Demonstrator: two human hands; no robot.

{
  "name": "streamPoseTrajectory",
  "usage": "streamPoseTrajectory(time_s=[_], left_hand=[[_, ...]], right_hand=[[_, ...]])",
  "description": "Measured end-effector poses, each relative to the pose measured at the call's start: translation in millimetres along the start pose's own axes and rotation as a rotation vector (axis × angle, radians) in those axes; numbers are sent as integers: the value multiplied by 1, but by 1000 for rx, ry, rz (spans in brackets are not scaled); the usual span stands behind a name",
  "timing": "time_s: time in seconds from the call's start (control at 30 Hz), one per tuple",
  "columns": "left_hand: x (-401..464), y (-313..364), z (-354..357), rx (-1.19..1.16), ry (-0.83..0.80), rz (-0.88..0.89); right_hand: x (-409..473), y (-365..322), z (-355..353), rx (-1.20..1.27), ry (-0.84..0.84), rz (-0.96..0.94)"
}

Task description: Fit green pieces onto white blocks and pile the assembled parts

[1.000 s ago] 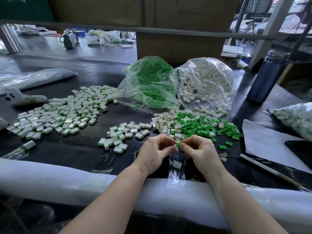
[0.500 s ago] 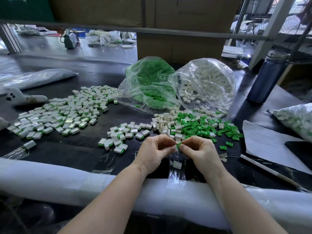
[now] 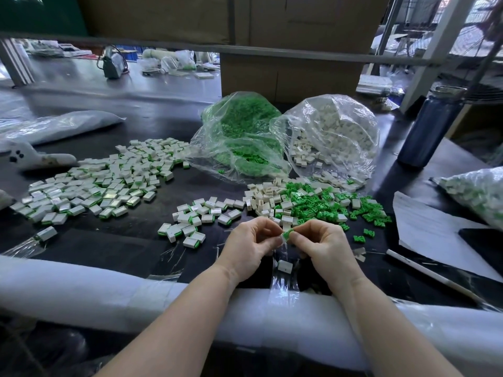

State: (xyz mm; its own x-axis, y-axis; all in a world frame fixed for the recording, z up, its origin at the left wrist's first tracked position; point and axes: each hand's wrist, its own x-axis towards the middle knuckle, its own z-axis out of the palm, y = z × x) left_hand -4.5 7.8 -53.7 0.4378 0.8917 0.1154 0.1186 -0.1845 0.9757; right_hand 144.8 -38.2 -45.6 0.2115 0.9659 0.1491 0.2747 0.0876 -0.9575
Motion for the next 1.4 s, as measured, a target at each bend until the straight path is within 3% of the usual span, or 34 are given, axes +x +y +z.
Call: streamPoseTrajectory(time_s=[0.17,0.6,0.83,1.27,1.4], left_hand=[[-1,0,-1,14,3,-4],[-3,3,1,-50,35,-11],[-4,4,3,91,-1,10],[-3,2,5,159,36,47],[-3,2,4,292,57,76]], right_hand=[[0,1,2,-104,-9,-28],[0,-3,2,-67,-69,26],[1,-2,2,-140,-135,53],[0,0,-1,172,-21,64],[1,0,-2,120,-4,55]])
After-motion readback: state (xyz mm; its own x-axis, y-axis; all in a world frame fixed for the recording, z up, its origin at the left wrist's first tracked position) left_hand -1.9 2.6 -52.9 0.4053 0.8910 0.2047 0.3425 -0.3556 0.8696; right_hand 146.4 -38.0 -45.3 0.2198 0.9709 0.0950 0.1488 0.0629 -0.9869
